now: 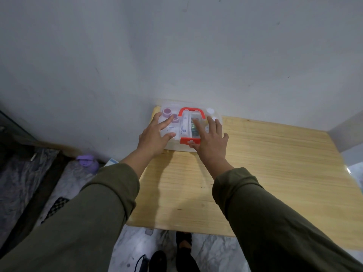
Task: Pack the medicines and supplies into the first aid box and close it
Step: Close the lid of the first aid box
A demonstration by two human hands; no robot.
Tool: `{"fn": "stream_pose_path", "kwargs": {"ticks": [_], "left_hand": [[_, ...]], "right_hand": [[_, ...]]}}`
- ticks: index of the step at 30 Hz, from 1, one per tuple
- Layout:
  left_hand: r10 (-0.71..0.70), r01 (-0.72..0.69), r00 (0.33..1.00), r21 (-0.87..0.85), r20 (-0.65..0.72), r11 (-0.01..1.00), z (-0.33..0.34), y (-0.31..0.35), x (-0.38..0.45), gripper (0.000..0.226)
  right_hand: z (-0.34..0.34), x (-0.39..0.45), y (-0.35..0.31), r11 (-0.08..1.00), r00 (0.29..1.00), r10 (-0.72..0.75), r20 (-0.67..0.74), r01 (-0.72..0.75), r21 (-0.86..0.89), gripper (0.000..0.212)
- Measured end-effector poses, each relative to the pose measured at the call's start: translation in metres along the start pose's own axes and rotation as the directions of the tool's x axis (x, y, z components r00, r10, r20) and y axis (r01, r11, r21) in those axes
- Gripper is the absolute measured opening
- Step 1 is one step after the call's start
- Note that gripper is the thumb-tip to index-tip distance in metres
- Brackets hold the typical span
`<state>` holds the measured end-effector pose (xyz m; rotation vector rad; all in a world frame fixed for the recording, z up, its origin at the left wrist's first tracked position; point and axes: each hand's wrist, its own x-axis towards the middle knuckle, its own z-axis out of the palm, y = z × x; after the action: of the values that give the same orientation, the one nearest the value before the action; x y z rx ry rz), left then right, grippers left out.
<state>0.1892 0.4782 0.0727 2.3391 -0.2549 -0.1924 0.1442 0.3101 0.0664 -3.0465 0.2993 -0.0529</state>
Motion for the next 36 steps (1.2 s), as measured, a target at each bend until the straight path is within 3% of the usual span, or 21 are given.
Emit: {"fn": "stream_pose_path", "kwargs": {"ticks": [16,36], "left_hand": [[-0.027,0.027,0.999,-0.016,-0.018,1.0,0.0,0.011,0.001,0.056],[-0.059,0.06,0.997,0.025,-0.044,0.998,0.008,0.024,0.066,0.057]], "right_hand": [[0.001,-0.001,0.003,0.997,1.0,-0.023,0.016,0.022,0.068,0.076],[-0.007,0.063,0.026,0.995,0.994,-0.074,0.075,0.069,0.068,0.075]]}}
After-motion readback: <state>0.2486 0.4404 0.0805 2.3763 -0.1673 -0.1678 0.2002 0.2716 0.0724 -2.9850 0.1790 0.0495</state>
